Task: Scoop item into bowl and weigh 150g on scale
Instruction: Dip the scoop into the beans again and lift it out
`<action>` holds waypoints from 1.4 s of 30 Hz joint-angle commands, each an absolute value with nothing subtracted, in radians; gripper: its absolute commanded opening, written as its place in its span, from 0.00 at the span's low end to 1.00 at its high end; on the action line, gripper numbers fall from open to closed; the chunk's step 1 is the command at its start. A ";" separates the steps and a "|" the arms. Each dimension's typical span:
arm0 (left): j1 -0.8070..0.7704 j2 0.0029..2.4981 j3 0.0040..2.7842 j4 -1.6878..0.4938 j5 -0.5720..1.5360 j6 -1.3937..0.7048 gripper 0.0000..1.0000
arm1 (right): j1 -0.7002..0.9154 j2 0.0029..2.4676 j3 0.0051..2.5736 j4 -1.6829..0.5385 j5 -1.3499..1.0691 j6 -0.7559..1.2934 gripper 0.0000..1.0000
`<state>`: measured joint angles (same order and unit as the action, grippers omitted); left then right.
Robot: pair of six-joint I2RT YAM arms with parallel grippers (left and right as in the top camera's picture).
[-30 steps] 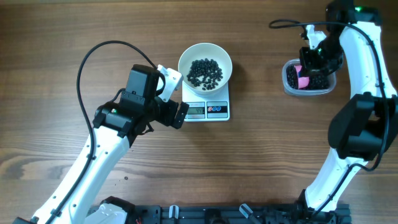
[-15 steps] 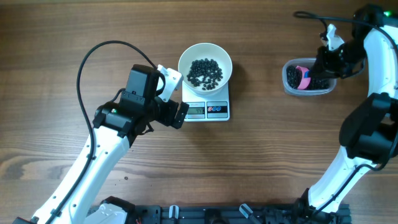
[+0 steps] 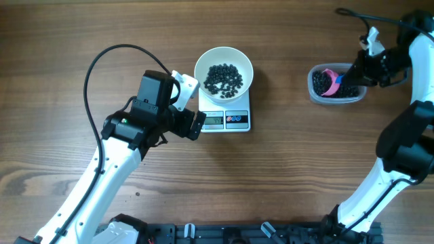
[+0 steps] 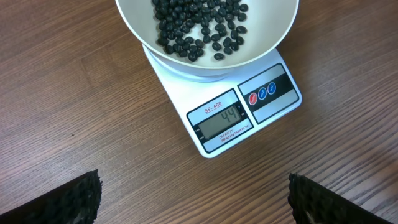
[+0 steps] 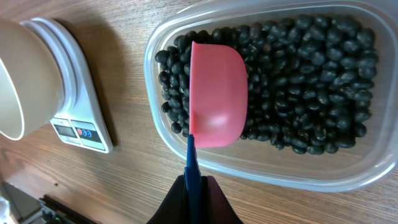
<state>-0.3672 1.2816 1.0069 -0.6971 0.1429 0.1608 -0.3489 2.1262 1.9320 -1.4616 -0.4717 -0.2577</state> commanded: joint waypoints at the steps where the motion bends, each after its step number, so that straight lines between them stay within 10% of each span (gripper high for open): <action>1: -0.361 1.270 1.000 -0.697 0.137 0.173 1.00 | -0.374 2.168 1.922 -1.461 -0.535 -0.287 0.04; 42: -0.361 1.270 1.000 -0.697 0.137 0.173 1.00 | -0.484 2.235 1.922 -1.563 -0.791 -0.438 0.04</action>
<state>-0.3672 1.2816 1.0069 -0.6971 0.1429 0.1604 -0.4500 2.2093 1.9320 -1.5513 -0.7052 -0.3946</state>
